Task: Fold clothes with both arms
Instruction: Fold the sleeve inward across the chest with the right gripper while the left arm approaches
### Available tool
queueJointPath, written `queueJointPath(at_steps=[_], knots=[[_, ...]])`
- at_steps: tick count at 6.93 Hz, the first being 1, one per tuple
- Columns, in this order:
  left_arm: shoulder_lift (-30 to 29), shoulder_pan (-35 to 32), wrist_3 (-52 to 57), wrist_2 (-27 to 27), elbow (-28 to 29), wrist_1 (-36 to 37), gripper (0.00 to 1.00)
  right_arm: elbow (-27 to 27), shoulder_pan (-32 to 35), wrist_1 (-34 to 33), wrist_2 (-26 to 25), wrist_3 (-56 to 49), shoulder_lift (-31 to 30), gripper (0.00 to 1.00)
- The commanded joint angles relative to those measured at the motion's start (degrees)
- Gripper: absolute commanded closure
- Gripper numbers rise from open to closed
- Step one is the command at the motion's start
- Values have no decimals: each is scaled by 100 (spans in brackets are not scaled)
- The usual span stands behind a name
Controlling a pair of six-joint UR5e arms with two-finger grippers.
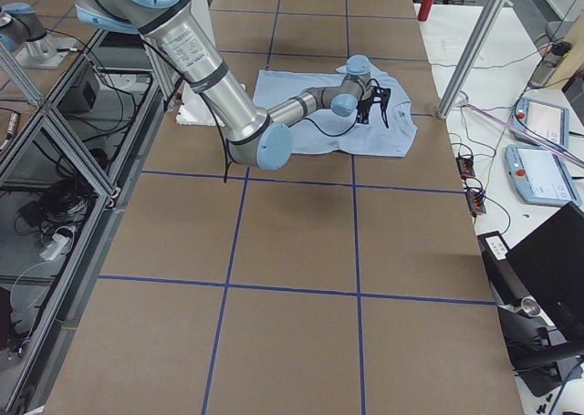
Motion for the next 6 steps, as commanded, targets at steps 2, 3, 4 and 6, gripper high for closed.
queueJointPath(at_steps=[2,3,4,6], knots=[[-339,601,-2053,7,71,-1184,0,-532,-164,-87,-240,152,782,0],[-846,1163,-3502,86,176,-1617,0,-340,-242,-79,-240,396,774,0],[-1503,1761,-4422,739,342,-1630,0,62,-348,-79,-240,677,652,0],[-2559,2565,-5474,1387,1137,-1691,3,1953,-506,-87,-214,671,-790,0]])
